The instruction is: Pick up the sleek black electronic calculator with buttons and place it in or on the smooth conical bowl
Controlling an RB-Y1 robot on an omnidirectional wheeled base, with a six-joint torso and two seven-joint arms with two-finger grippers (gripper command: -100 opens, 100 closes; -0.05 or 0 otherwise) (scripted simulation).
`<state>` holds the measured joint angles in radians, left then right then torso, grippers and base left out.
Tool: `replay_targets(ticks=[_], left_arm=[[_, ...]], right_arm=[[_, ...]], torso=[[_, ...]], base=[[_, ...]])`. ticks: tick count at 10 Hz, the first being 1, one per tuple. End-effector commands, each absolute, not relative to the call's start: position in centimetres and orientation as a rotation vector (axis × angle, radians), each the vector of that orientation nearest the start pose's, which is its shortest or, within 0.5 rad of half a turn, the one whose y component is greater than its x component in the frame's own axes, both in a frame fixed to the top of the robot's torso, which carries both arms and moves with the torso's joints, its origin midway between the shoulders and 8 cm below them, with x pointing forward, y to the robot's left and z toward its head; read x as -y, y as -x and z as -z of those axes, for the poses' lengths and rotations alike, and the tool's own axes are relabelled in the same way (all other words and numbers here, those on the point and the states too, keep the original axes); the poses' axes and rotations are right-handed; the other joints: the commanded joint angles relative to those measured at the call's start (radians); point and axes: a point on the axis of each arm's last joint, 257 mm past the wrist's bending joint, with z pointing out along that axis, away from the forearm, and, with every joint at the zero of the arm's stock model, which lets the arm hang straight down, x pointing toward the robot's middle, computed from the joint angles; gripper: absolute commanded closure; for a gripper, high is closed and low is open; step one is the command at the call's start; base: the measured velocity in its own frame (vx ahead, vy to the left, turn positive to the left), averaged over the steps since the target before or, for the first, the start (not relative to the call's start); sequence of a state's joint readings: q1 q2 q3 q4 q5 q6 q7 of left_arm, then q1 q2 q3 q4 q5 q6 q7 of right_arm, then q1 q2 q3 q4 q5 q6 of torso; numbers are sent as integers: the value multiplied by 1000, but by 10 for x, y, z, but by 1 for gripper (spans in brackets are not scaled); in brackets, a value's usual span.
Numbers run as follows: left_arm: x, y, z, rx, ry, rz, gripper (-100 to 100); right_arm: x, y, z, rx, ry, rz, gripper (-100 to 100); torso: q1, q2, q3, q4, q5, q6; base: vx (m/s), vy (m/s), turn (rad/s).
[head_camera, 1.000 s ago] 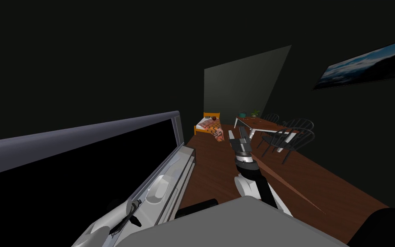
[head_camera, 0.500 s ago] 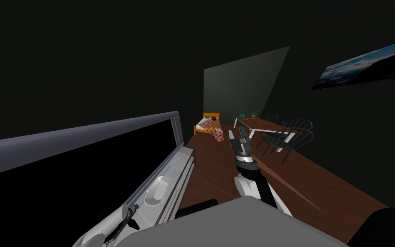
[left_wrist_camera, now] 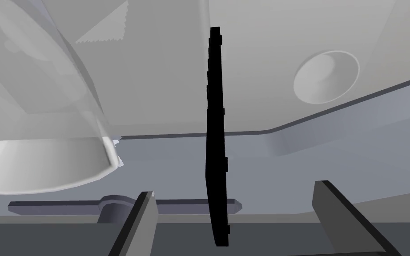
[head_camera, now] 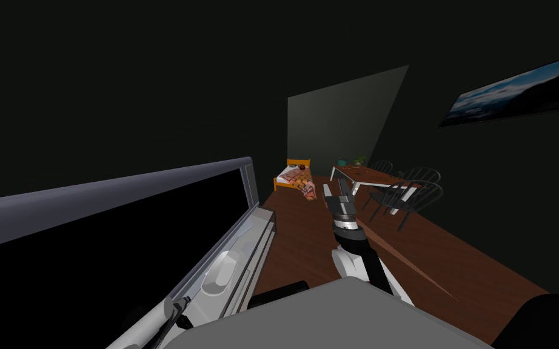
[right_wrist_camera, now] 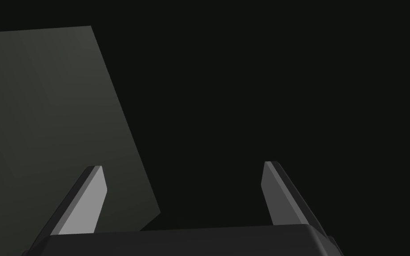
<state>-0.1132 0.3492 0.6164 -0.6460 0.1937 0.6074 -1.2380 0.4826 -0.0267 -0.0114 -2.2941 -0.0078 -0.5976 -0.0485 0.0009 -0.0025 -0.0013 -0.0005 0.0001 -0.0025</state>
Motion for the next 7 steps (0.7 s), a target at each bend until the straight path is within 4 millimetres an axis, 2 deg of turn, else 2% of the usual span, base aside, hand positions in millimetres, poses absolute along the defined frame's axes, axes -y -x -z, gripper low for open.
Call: replay_targets(ticks=[1, 2, 3, 6, 7], left_arm=[[-544, -229, 585, -2432, 1413, -201, -100], [-548, -226, 584, -2415, 1435, -199, -100], [-547, -214, 588, -2434, 1421, -215, -100], [-552, -210, 587, -2415, 1443, -215, -100], [-553, -209, 587, -2415, 1444, -215, 100]], right_arm=[[275, -324, -54, -529, -554, -1378, 0], [275, -324, -54, -529, -554, -1378, 0], [275, -324, -54, -529, -554, -1378, 0], [275, -324, -54, -529, -554, -1378, 0], [275, -324, -54, -529, -554, -1378, 0]], torso=[[0, 0, 0, 0, 0, 0], [0, 1, 0, 0, 0, 0], [0, 0, 0, 0, 0, 0], [-1, -1, -1, 0, 0, 0], [0, 0, 0, 0, 0, 0]], base=[[-1, 4, -21], [13, -6, -12], [15, -6, -17], [21, -12, -1], [0, 0, 0]])
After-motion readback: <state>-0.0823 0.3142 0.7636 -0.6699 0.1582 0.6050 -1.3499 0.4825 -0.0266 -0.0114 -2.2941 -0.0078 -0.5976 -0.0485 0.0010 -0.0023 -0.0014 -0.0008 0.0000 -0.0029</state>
